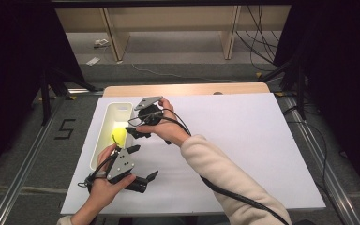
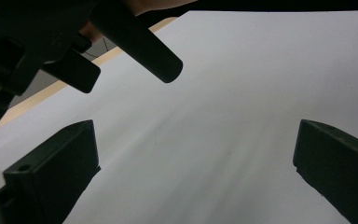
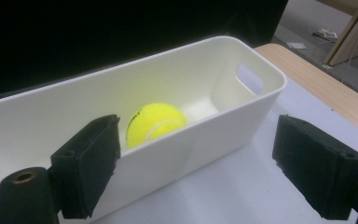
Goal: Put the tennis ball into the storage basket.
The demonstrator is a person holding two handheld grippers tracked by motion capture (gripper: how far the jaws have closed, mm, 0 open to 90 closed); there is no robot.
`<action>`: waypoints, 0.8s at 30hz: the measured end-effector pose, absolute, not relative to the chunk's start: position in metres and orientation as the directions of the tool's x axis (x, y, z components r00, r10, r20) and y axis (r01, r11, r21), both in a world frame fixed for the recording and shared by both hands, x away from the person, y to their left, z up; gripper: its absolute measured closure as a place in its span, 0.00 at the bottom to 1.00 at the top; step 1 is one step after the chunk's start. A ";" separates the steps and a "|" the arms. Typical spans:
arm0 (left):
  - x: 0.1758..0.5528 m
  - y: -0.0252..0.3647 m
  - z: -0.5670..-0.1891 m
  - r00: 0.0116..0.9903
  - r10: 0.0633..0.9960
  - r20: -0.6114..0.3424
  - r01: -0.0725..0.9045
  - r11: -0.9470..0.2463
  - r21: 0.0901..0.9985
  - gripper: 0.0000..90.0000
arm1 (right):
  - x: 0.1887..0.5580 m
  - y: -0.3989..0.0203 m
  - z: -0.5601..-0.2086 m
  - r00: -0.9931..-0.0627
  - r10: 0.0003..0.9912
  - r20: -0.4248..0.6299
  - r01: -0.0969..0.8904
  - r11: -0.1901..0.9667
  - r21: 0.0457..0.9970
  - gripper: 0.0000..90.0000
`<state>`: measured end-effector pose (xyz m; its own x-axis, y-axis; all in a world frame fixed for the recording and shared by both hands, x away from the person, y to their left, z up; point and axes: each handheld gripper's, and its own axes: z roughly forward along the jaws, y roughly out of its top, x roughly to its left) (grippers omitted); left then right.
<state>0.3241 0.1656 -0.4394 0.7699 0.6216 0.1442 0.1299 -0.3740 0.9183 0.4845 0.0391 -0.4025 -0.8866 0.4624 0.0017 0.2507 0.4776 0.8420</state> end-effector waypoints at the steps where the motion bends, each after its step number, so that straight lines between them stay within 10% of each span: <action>1: 0.324 0.166 -0.439 0.770 0.621 0.146 0.129 -0.376 0.917 0.00 | 0.484 0.037 -0.403 -0.886 0.463 0.004 0.253 0.477 0.842 0.17; 24: 0.324 0.167 -0.439 0.768 0.624 0.143 0.133 -0.374 0.918 0.00 | 0.482 -0.002 -0.402 -0.865 0.502 0.009 0.271 0.452 0.850 0.17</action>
